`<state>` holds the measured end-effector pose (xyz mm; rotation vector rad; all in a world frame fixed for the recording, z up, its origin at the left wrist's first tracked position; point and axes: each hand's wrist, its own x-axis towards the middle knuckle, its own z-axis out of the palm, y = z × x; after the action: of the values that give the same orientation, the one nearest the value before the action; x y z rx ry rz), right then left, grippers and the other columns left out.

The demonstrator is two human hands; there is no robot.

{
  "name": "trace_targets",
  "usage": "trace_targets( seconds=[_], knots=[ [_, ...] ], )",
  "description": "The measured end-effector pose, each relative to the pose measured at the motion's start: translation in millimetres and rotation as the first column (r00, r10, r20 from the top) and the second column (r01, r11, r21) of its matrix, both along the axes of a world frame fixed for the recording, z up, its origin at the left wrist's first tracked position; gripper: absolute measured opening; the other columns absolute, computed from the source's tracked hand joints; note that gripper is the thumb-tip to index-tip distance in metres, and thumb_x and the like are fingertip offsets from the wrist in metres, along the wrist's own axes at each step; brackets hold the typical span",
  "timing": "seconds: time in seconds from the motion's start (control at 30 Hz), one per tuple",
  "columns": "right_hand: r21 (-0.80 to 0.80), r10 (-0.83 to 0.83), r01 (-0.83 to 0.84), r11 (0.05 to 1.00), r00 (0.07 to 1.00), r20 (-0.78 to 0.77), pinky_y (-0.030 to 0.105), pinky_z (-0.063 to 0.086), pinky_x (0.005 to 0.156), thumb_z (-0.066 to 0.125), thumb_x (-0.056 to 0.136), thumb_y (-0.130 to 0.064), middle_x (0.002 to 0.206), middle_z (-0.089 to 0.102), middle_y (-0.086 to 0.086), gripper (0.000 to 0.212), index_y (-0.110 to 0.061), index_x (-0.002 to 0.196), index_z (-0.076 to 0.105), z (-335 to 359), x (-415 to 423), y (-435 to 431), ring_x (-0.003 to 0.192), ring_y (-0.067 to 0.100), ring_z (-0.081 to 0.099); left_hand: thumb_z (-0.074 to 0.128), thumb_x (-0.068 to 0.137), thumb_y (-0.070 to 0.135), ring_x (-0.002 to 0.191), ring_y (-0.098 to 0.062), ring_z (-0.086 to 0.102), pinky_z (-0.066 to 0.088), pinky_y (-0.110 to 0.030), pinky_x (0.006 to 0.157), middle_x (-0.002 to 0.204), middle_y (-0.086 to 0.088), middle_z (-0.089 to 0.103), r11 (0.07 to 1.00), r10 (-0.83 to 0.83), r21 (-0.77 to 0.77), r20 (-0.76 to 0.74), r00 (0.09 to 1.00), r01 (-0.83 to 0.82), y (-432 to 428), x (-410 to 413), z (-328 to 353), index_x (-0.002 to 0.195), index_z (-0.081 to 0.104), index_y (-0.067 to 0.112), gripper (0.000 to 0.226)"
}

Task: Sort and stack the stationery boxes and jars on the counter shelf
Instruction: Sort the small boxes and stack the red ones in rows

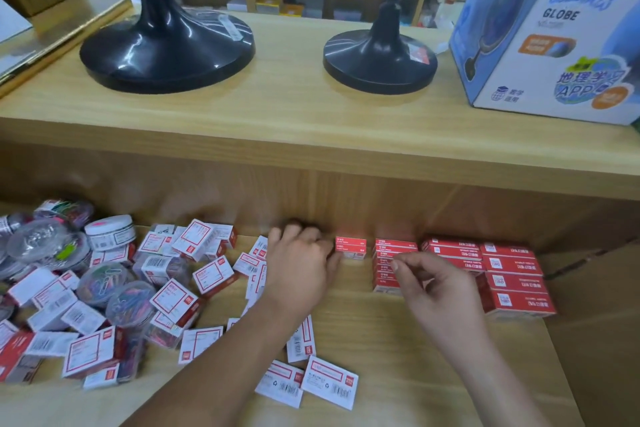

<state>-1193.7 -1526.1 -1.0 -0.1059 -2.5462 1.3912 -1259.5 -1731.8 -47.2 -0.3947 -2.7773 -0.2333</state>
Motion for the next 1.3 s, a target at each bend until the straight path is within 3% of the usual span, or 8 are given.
trace_targets(
  seconds=[0.57,0.67,0.73,0.87,1.03,1.1,1.17,1.3],
  knots=[
    [-0.002,0.031,-0.031,1.0,0.999,0.027,0.012,0.041,0.058,0.075,0.086,-0.014,0.066,0.066,-0.018,0.013,-0.026,0.081,0.076,-1.9,29.5,-3.6,0.057,0.001,0.057,0.061,0.084,0.052,0.083,-0.025,0.057,0.035,-0.037,0.071,0.077,0.007,0.062,0.998,-0.026,0.049,0.03,0.999,0.024,5.5,5.1,7.5,0.078,0.071,0.025,0.029],
    [-0.038,0.162,-0.158,0.987,0.959,0.232,0.021,0.043,0.056,0.076,0.082,-0.034,0.062,0.064,-0.012,0.006,-0.028,0.082,0.073,-13.8,49.1,-15.7,0.055,0.001,0.05,0.063,0.089,0.037,0.086,-0.025,0.056,0.045,-0.039,0.073,0.088,0.008,0.065,0.969,-0.145,0.202,0.01,0.989,0.14,-11.0,22.8,24.9,0.09,0.074,0.026,0.015],
    [-0.064,0.245,-0.238,0.969,0.905,0.349,0.027,0.049,0.061,0.074,0.07,-0.058,0.072,0.065,-0.007,0.033,-0.034,0.092,0.071,-25.6,64.0,-23.3,0.06,0.002,0.053,0.066,0.089,0.025,0.087,-0.022,0.055,0.048,-0.038,0.074,0.091,0.007,0.065,0.938,-0.216,0.278,0.008,0.976,0.206,-25.2,47.3,34.0,0.092,0.073,0.023,0.008],
    [0.148,0.288,-0.356,0.923,0.891,0.35,0.016,0.049,0.078,0.077,0.054,-0.074,0.087,0.054,-0.015,0.06,-0.036,0.1,0.074,-40.7,84.0,-37.1,0.084,-0.002,0.058,0.07,0.085,0.041,0.086,-0.009,0.06,0.051,-0.028,0.066,0.093,0.013,0.058,0.908,-0.28,0.368,0.172,0.944,0.202,-48.8,110.3,28.8,0.095,0.071,0.03,0.016],
    [0.27,0.27,-0.336,0.902,0.929,0.253,0.027,0.053,0.074,0.077,0.063,-0.063,0.086,0.051,-0.017,0.041,-0.044,0.099,0.068,-43.5,95.6,-42.1,0.084,0.006,0.061,0.068,0.079,0.053,0.099,-0.013,0.062,0.059,-0.036,0.065,0.107,0.012,0.054,0.928,-0.305,0.321,0.356,0.884,0.19,-51.3,150.9,4.7,0.12,0.059,0.039,0.044],
    [0.184,0.262,-0.329,0.926,0.913,0.314,0.034,0.056,0.076,0.081,0.066,-0.05,0.088,0.063,-0.016,0.035,-0.042,0.097,0.068,-33.4,97.7,-40.6,0.083,0.008,0.064,0.069,0.081,0.048,0.098,-0.012,0.062,0.057,-0.037,0.064,0.106,0.014,0.052,0.918,-0.299,0.358,0.347,0.889,0.169,-50.4,152.7,5.9,0.116,0.059,0.04,0.038],
    [-0.084,0.294,-0.284,0.955,0.872,0.392,0.042,0.058,0.079,0.085,0.07,-0.026,0.089,0.073,-0.005,0.037,-0.037,0.1,0.067,-21.5,95.4,-39.8,0.08,0.017,0.069,0.071,0.08,0.05,0.093,-0.008,0.061,0.055,-0.036,0.067,0.103,0.016,0.054,0.908,-0.269,0.399,0.326,0.906,0.126,-48.9,151.7,12.4,0.113,0.059,0.041,0.036],
    [-0.511,0.26,-0.052,0.858,0.902,0.345,0.024,0.054,0.076,0.082,0.074,0.007,0.084,0.074,0.017,0.051,-0.018,0.116,0.064,3.1,89.9,-43.1,0.077,0.022,0.066,0.079,0.067,0.061,0.07,0.0,0.055,0.051,-0.03,0.063,0.079,0.017,0.061,0.798,-0.194,0.6,0.358,0.913,-0.066,-42.4,153.3,28.4,0.096,0.061,0.038,0.041]
  ],
)
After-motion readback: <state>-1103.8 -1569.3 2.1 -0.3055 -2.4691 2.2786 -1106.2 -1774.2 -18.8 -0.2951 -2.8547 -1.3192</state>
